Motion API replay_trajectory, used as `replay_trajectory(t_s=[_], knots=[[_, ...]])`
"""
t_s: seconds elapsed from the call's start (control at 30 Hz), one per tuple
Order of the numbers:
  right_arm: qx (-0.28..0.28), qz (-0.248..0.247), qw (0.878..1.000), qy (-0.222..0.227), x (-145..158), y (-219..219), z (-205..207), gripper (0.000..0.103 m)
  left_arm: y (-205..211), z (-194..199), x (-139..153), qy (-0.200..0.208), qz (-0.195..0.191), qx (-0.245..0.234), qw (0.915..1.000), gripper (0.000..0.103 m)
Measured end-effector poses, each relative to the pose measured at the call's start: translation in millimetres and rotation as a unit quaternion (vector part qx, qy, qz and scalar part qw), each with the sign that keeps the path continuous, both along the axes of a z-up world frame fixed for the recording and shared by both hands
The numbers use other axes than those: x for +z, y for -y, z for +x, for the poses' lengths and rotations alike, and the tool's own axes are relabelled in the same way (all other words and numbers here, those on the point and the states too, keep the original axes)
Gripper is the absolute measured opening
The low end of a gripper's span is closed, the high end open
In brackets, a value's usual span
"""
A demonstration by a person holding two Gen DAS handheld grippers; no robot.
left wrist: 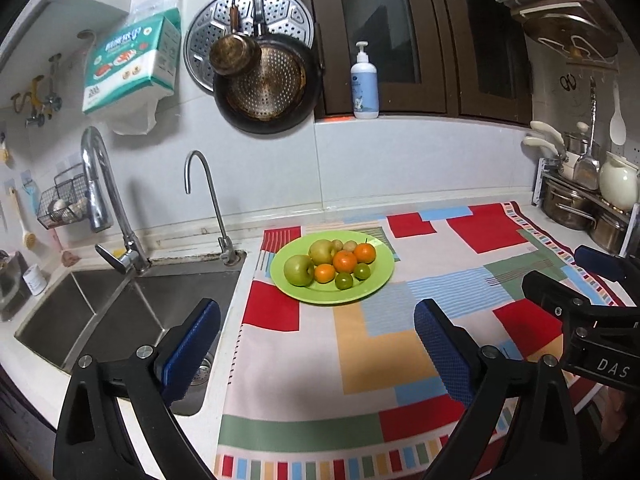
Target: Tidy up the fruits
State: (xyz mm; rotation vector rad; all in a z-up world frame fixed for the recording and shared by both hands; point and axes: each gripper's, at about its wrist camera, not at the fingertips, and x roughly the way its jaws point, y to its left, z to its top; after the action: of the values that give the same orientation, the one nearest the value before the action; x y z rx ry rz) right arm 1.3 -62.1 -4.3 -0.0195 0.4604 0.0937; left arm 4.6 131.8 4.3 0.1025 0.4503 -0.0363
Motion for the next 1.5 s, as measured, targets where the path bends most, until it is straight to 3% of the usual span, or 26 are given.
replay_trajectory(t_s=[0.7,1.5], knots=[[0.003,-0.001,1.000,0.024,10.6,15.8,-71.7,0.090,14.9,-70.7,11.0,0.018,0.003,-0.002,0.9998,0.103],[0.002,-0.006,1.000,0.029,11.0,24.2,-94.6,0.090,19.4,-85.4,11.2,0.008,-0.013,-0.001,0.9999,0.103]])
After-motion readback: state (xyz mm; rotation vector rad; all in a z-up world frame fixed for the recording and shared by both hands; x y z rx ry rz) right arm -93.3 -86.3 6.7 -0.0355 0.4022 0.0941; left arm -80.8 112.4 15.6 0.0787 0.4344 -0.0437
